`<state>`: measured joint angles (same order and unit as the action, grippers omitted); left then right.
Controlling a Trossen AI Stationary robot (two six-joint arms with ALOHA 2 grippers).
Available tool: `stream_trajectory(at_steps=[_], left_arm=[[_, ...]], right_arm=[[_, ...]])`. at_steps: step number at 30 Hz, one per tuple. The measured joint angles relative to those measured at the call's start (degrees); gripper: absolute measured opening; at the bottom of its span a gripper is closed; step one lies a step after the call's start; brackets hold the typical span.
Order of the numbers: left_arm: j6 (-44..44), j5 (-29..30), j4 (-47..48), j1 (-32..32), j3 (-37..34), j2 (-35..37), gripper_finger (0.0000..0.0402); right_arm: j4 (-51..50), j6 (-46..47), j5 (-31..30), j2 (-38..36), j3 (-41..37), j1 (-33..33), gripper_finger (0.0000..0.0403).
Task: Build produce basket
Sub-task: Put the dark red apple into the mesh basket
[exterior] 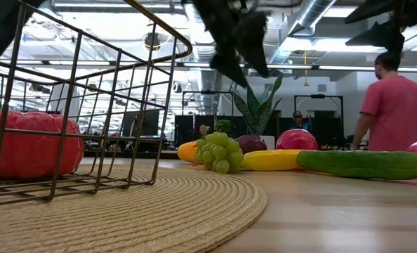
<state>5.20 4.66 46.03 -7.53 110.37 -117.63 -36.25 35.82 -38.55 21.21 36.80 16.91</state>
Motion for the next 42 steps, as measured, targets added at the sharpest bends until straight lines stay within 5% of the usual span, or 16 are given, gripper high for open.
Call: stream_trajectory(at_steps=[10,32,42], left_arm=[[-20.61,-6.11,0.47,-4.54,0.02,-7.65,0.0398],[-25.54,-9.86,-0.76,-6.8,0.04,-14.6,0.0397],[-23.65,-8.47,-0.28,-6.81,0.02,-14.74,0.0318]], right_arm=[[-0.35,1.28,1.23,-0.26,0.0,-0.07,0.0311],[-1.23,2.28,1.23,-0.29,-0.02,-0.05,0.0311],[-1.52,2.11,1.21,-0.27,-0.02,-0.05,0.0311]])
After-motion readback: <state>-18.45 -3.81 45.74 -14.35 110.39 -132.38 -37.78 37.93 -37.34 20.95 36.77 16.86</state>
